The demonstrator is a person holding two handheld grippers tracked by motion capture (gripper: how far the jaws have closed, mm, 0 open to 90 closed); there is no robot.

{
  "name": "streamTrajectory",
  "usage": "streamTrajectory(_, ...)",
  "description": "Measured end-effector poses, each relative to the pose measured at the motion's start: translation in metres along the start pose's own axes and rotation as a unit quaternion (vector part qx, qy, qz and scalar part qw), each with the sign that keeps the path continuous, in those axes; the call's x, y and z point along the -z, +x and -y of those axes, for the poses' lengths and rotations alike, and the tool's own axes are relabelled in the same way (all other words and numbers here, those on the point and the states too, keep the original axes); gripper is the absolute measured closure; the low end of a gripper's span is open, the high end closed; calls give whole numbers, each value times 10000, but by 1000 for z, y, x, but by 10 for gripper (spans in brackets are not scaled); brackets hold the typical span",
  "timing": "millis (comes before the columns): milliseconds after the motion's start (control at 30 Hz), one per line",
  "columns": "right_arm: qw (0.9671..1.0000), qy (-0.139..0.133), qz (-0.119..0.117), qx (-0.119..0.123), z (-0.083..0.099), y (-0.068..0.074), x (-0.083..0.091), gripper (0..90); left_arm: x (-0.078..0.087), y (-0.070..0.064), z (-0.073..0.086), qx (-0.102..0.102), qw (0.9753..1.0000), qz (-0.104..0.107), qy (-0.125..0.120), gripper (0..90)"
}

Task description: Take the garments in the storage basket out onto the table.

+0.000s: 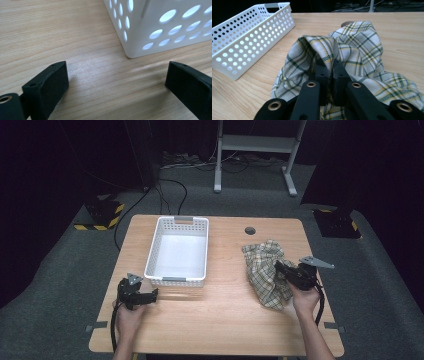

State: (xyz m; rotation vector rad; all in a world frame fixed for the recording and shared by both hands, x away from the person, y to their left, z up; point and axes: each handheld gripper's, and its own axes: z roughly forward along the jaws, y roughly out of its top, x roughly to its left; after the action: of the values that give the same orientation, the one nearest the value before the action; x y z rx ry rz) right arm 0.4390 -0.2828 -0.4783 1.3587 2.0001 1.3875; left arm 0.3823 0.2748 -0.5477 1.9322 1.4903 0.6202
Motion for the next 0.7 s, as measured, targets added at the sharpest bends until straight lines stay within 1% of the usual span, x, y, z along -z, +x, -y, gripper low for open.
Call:
streamTrajectory(300,9999,135,-2,-24,9,0,-6,856,0,0,0,-3,10000,-2,0,49)
streamTrajectory(467,9998,203,10,-87,14,0,-9,841,0,0,0,-2,10000,-3,0,49)
streamTrajectory(700,9997,241,38,-72,17,1,-12,832,0,0,0,-1,10000,-1,-1,49)
